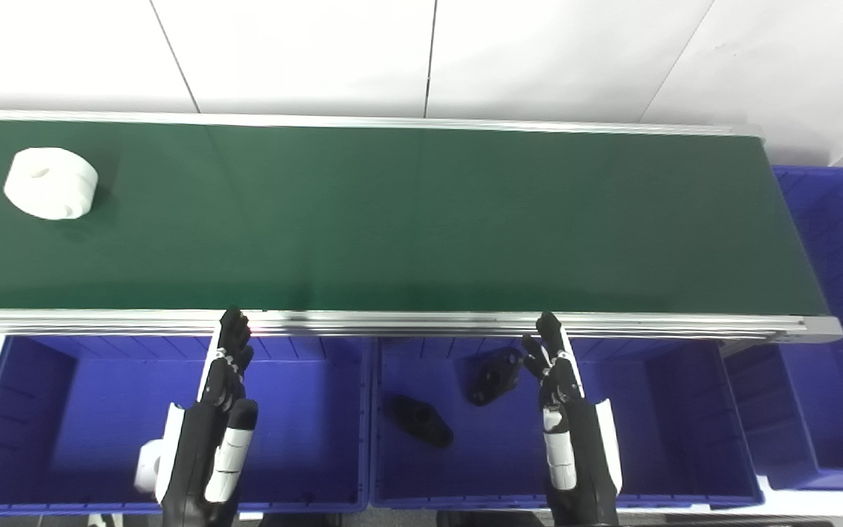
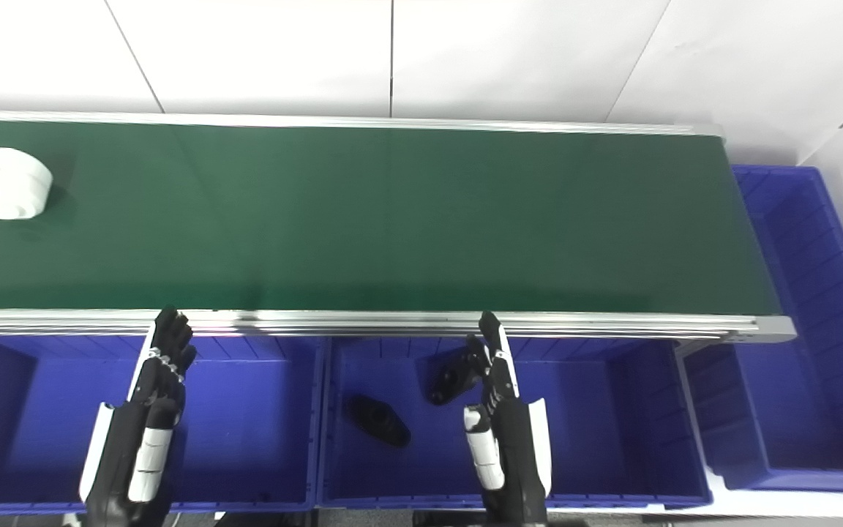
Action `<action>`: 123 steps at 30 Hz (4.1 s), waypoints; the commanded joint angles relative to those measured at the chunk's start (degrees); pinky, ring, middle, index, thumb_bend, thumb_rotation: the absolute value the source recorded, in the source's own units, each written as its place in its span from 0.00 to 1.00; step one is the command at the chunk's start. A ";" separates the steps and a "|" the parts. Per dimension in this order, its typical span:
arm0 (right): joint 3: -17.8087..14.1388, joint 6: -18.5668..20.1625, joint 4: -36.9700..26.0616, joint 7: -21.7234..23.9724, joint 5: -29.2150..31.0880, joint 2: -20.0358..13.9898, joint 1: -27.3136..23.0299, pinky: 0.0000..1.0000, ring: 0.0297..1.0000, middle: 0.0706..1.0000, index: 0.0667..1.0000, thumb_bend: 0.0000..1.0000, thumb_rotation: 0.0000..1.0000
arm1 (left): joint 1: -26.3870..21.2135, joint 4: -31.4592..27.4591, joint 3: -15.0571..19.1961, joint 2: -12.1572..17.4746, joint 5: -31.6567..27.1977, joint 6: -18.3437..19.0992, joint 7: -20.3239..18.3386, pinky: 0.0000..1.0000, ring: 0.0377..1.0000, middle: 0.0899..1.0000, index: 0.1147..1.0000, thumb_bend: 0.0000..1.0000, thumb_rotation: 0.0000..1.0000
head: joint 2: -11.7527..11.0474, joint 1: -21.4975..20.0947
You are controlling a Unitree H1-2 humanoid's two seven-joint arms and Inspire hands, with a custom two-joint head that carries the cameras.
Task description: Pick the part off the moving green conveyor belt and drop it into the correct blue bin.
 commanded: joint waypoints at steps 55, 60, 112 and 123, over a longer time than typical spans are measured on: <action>-5.26 -8.18 10.22 4.88 7.89 -4.99 -3.77 1.00 1.00 1.00 1.00 0.80 1.00 | -2.26 11.43 -5.23 -3.90 10.59 -9.22 6.94 0.94 0.96 0.99 1.00 0.64 0.96 | -15.23 18.64; -5.97 -9.03 11.14 6.00 9.86 -5.19 -4.15 1.00 1.00 1.00 1.00 0.79 1.00 | -3.40 12.41 -7.72 -2.74 12.42 -9.21 10.75 0.83 0.92 0.95 1.00 0.62 0.97 | -15.29 21.27; -6.34 -8.90 12.88 10.03 12.09 -4.90 -4.79 1.00 1.00 1.00 1.00 0.73 1.00 | -46.23 -3.77 5.37 21.01 33.25 11.92 -7.46 0.90 0.90 0.91 0.82 1.00 0.23 | -16.17 20.56; -6.40 -7.61 12.34 9.98 10.59 -4.58 -5.13 1.00 1.00 1.00 1.00 0.75 1.00 | -55.65 9.57 2.78 26.83 39.02 10.37 -10.29 0.94 0.93 0.93 0.84 1.00 0.24 | -16.13 20.48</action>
